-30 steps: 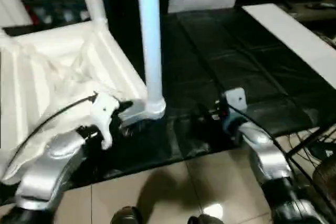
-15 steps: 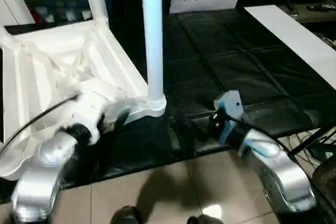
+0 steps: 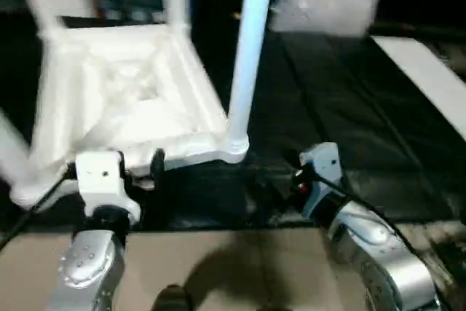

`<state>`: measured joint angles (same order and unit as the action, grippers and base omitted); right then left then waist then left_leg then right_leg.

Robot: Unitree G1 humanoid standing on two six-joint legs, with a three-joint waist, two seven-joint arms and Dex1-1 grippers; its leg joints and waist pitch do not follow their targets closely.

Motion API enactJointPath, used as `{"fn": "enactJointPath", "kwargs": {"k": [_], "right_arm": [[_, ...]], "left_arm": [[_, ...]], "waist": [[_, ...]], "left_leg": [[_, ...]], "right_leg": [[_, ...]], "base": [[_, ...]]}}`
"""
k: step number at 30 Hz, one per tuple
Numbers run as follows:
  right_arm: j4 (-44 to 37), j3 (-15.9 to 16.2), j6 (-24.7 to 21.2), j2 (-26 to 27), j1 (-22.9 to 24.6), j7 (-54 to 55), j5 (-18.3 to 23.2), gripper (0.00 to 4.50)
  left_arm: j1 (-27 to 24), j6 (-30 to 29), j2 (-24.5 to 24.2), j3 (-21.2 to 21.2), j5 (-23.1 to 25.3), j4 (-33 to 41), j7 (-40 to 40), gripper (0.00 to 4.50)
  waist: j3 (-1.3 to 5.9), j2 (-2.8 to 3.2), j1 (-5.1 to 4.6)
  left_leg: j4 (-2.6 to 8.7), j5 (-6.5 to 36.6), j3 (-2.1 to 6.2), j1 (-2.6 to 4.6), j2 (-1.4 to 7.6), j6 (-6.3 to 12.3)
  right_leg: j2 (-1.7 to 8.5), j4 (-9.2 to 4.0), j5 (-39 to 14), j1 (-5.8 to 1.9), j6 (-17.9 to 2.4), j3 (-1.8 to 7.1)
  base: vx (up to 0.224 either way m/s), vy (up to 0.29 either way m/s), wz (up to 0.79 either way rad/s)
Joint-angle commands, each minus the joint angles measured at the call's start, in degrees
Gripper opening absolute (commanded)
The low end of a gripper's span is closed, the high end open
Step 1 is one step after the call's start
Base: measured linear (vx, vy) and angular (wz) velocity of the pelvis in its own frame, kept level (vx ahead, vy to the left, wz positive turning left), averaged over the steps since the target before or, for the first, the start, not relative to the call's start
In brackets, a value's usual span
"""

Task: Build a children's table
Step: Rotate table base

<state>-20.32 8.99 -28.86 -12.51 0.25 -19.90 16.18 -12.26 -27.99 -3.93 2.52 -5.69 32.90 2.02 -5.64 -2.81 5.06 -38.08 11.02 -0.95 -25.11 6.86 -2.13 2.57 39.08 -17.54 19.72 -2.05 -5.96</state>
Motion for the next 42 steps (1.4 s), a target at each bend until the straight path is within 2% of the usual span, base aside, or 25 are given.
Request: {"fn": "enactJointPath", "kwargs": {"k": [1,2,3,4,5,6,7,19,20,22,24,25,26,27,31,33,34,35,36,37,38,39,40,41,42], "right_arm": [[-1.56,-1.85,-2.35,0.36,0.61,0.77,1.98,4.5],[-2.13,-1.85,-1.96,0.13,1.44,0.18,2.16,4.5],[-2.16,-1.82,-1.36,0.25,1.92,0.22,1.91,4.5],[-2.14,-1.76,-1.15,0.34,2.11,0.28,1.76,4.5],[-2.09,-1.68,-0.83,0.49,2.33,0.29,1.68,4.5],[-2.01,-1.49,-0.26,0.5,2.51,0.29,1.34,4.5],[-1.97,-1.32,-0.04,0.55,2.6,0.54,1.02,4.5],[-3.39,-2.6,0.49,2.47,3.89,4.32,-0.16,4.5],[-3.38,-2.6,0.5,2.46,3.89,4.32,-0.17,4.5],[-3.37,-2.5,0.6,2.19,3.74,4.25,-0.47,4.5],[-3.48,-2.44,0.57,2.15,3.51,4.27,-0.43,4.5],[-3.49,-2.42,0.57,2.17,3.45,4.29,-0.42,4.5],[-3.57,-2.39,0.59,2.26,3.47,4.32,-0.51,4.5],[-3.66,-2.3,0.64,2.3,3.6,4.34,-0.61,4.5],[-4.58,-0.89,1.11,1.93,4.99,3.69,-1.08,4.5],[-4.92,-0.58,1.15,1.72,5.41,3.36,-1.12,4.5],[-5.16,-0.32,0.79,1.4,5.56,3.05,-1.08,4.5],[-5.21,-0.26,0.72,1.33,5.59,2.99,-1.08,4.5],[-5.33,-0.35,0.63,1.31,5.71,2.95,-0.9,4.5],[-5.5,-0.62,0.57,1.24,6.09,3.09,-0.86,4.5],[-5.52,-0.68,0.6,1.17,6.2,3.19,-0.99,4.5],[-5.52,-1.3,1.31,1.21,6.87,3.95,-1.58,4.5],[-5.62,-2.56,1.4,2.32,7.53,5.01,-0.9,4.5],[-5.98,-3.6,0.93,3.08,8.12,6.13,-0.55,4.5],[-6.14,-3.83,0.85,3.2,8.32,6.41,-0.56,4.5]], "left_arm": [[-0.39,-0.78,-0.48,-1.4,0.44,1.74,-0.58,4.47],[-0.69,-0.62,-0.66,-2.15,0.67,2.14,0.11,4.47],[-0.78,-0.19,-0.9,-2.6,1.07,2.17,0.63,4.47],[-0.83,0.04,-1.07,-2.79,1.27,2.16,0.91,4.47],[-0.86,0.27,-1.18,-2.92,1.21,2.09,1.25,4.47],[-0.87,-0.31,-1.2,-2.99,0.68,2.09,1.68,4.47],[-0.75,-0.32,-1.61,-3.13,0.29,2.04,2.39,4.47],[-1.76,3.31,-0.47,-3.15,-2.19,2.63,4.02,4.47],[-1.8,3.32,-0.47,-3.15,-2.19,2.64,4.03,4.47],[-2.95,3.9,-0.47,-3.18,-2.14,2.91,4.09,4.47],[-3.97,4.16,-0.62,-3.4,-2.33,3.16,4.46,4.47],[-4.29,4.26,-0.83,-3.58,-2.21,3.19,4.63,4.47],[-4.78,4.48,-1.15,-3.85,-2.07,3.17,4.9,4.47],[-5.04,4.56,-1.21,-3.94,-2.19,3.15,5.06,4.47],[-6.01,5.86,-1.46,-4.67,-2.24,3.02,5.83,4.47],[-6.35,6.17,-1.76,-4.96,-2.14,2.97,6.28,4.47],[-6.56,6.33,-2.15,-5.09,-2.1,2.92,6.74,4.47],[-6.61,6.37,-2.23,-5.11,-2.1,2.91,6.83,4.47],[-6.76,6.45,-2.39,-5.18,-2.14,2.91,6.9,4.47],[-6.99,6.76,-2.47,-5.29,-2.17,2.88,6.97,4.47],[-7.0,6.79,-2.48,-5.3,-2.18,2.86,6.98,4.47],[-6.94,6.98,-2.53,-5.32,-2.19,2.64,7.02,4.47],[-6.86,7.28,-2.5,-5.3,-2.19,2.39,7.12,4.47],[-6.75,7.53,-2.42,-5.26,-2.39,2.05,7.21,4.47],[-6.72,7.66,-2.4,-5.25,-2.48,1.9,7.23,4.47]], "waist": [[1.06,-0.3,-0.97],[1.35,-0.78,1.93],[2.49,-0.02,2.79],[2.42,0.41,2.45],[3.13,0.89,1.83],[3.5,1.66,1.26],[3.56,1.64,1.51],[3.41,1.82,0.41],[3.19,1.91,0.34],[1.94,1.89,0.16],[1.45,1.87,-0.03],[0.9,1.81,-0.17],[0.84,2.09,-0.13],[1.15,2.32,-0.23],[2.97,2.43,-1.05],[3.45,2.46,-0.84],[4.06,2.21,0.56],[4.3,1.81,0.95],[4.35,2.36,1.41],[5.1,1.29,1.84],[6.26,2.26,1.82],[6.73,2.79,1.86],[6.41,3.07,1.01],[8.61,5.76,-3.45],[9.06,4.16,-3.83]], "left_leg": [[-4.27,5.18,-2.29,1.14,-0.7,0.15],[0.54,4.91,-3.02,-0.37,0.76,0.81],[4.93,3.8,-3.47,3.71,3.61,1.8],[6.77,3.96,-3.69,6.29,5.51,3.77],[7.25,4.13,-3.6,6.44,6.61,4.72],[7.57,2.7,-3.76,4.8,7.32,4.88],[7.47,2.68,-3.94,4.56,7.32,4.73],[8.12,6.57,-4.39,4.25,7.28,1.75],[8.43,11.2,-4.55,4.65,7.24,1.0],[8.97,25.56,-5.26,6.27,6.42,-0.8],[7.96,31.11,-5.93,8.66,5.26,-1.07],[7.86,31.72,-5.97,9.0,5.12,-1.15],[8.39,31.56,-5.93,8.78,5.15,-0.96],[8.81,33.28,-5.78,9.71,5.51,-1.07],[11.4,30.34,-4.3,11.32,7.45,2.0],[10.86,23.98,-5.21,9.84,6.38,3.62],[8.15,13.25,-7.42,7.36,3.63,4.64],[7.13,9.64,-7.45,6.07,3.0,5.06],[7.2,5.97,-7.2,5.97,3.24,5.31],[5.93,1.75,-6.39,3.61,1.71,8.95],[5.46,-1.03,-6.23,3.97,1.02,11.1],[4.07,-5.98,-5.12,2.66,-0.65,17.79],[4.6,-8.51,-3.12,4.93,0.13,21.05],[3.98,-19.87,5.23,20.86,6.7,28.77],[3.26,-31.77,8.44,24.29,10.97,29.76]], "right_leg": [[10.16,-14.94,-50.6,0.25,-6.02,9.05],[9.63,-11.81,-40.67,-4.45,-0.19,10.4],[7.36,-9.99,-20.06,-2.68,-0.56,8.24],[4.77,-8.84,-7.06,-0.85,-1.6,6.56],[4.88,-8.08,-2.08,-0.84,-2.56,6.44],[5.82,-7.16,4.84,-2.1,-3.73,6.02],[6.07,-7.24,6.72,-2.25,-3.73,5.99],[6.57,-7.85,3.33,-2.51,-5.53,5.65],[6.58,-8.3,-2.71,-2.7,-5.39,5.55],[5.85,-10.84,-25.81,-3.0,-4.24,5.17],[5.39,-13.42,-39.32,-2.9,-2.23,4.02],[5.28,-13.99,-41.42,-2.91,-1.48,3.51],[5.04,-14.28,-41.32,-4.19,-0.61,3.08],[4.57,-14.14,-39.71,-4.31,-0.33,2.77],[3.79,-10.36,-17.95,-5.22,-6.55,3.73],[4.24,-10.67,-12.43,-6.93,-7.36,4.25],[5.07,-12.39,-10.79,-9.94,-6.14,5.69],[5.2,-12.71,-10.29,-11.27,-5.29,6.25],[4.75,-13.05,-10.16,-11.45,-3.38,5.65],[3.32,-12.94,-2.65,-13.68,0.58,3.72],[3.05,-12.25,3.29,-14.32,3.64,3.15],[2.27,-11.73,13.97,-15.67,11.72,0.68],[0.67,-10.55,16.05,-13.87,14.93,-1.12],[-1.69,-0.53,1.44,1.07,15.78,-2.13],[0.16,1.84,-8.39,5.18,13.61,-0.44]], "base": [[-0.081,-0.163,0.41],[0.061,-0.134,0.15],[0.064,-0.123,0.38],[0.064,-0.123,0.38],[-0.007,-0.08,0.29],[0.0,0.0,0.0],[0.0,0.0,0.0],[0.0,0.0,0.0],[0.0,0.0,0.0],[0.0,0.0,0.0],[0.0,0.0,0.0],[0.0,0.0,0.0],[0.0,0.0,0.0],[0.073,0.048,-0.06],[0.097,0.041,-0.03],[0.148,0.007,0.0],[0.156,0.001,0.0],[0.17,0.019,0.06],[0.171,0.047,0.08],[0.171,0.047,0.08],[0.192,0.06,0.26],[0.224,0.059,0.6],[0.224,0.059,0.6],[0.299,0.013,0.61],[0.263,-0.015,0.31]]}}
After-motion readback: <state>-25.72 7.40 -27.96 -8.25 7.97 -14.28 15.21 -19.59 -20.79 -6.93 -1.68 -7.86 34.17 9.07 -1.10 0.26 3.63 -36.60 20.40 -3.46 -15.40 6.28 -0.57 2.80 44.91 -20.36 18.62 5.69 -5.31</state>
